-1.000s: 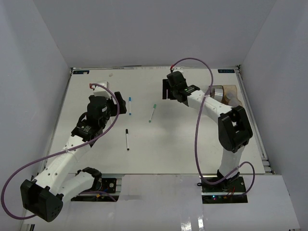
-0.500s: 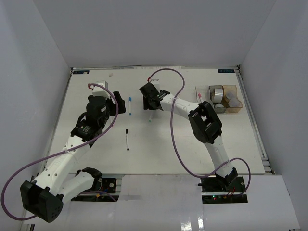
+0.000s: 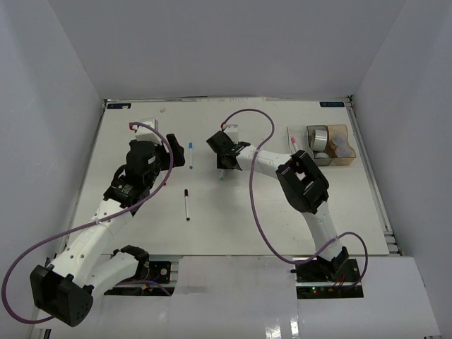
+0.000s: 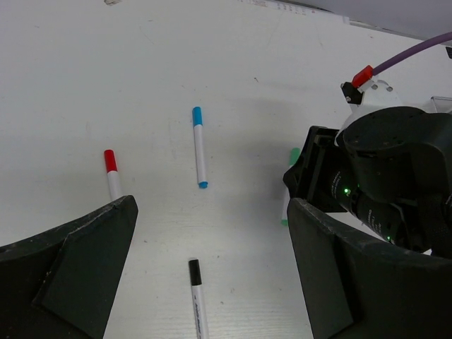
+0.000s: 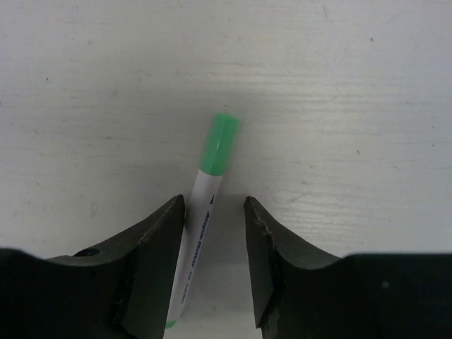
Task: Sort the stationery into containers
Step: Pick up the pen from the center of the board, then place the pen in the storage box.
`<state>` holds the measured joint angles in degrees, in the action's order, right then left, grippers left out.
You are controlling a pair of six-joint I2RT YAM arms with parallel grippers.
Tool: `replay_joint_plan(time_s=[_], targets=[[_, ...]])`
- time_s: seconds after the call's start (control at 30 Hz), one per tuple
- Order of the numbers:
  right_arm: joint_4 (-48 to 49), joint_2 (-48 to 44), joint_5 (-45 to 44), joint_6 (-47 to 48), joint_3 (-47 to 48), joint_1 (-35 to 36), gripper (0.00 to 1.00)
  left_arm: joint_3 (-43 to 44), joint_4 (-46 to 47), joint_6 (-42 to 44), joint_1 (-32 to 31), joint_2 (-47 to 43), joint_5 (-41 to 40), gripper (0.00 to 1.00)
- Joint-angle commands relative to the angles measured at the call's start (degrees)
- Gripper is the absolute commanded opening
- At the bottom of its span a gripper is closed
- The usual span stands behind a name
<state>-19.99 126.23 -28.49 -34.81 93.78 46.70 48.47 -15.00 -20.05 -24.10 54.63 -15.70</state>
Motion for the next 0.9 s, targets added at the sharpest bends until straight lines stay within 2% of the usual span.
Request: replay_joint_plan(time_s=[0.0, 0.13, 0.3, 0.5, 0.67, 0.87], targets=[[-3.39, -1.25, 0.81, -2.02, -4.91, 0.59, 0.44, -0.30, 0.42, -0.60, 0.28, -0.84, 1.03, 0.98], [-3.04, -3.53, -0.07, -1.84, -8.69, 0.33, 0.24, -0.39, 0.41, -0.51, 0.28, -0.67, 0.85, 0.98], [-1.46, -9.67, -1.30, 2.27, -14.48, -0.81, 0.08, -0.48, 0.42, -0.51, 0.28, -0.58, 1.03, 0.98], [3.29, -21.61, -1.57, 11.33, -21.09, -4.85, 0.08, -0.39, 0.42, -0.43, 0.28, -0.49, 1.29, 0.98], [6.89, -30.33, -0.08, 23.01, -23.82, -12.93, 0.08, -0.39, 0.42, -0.42, 0.28, -0.32, 1.47, 0.98], [10.23, -31.23, 6.77, 33.83, -21.98, -23.75, 0.08, -0.39, 0.41, -0.25, 0.28, -0.32, 1.20, 0.98]])
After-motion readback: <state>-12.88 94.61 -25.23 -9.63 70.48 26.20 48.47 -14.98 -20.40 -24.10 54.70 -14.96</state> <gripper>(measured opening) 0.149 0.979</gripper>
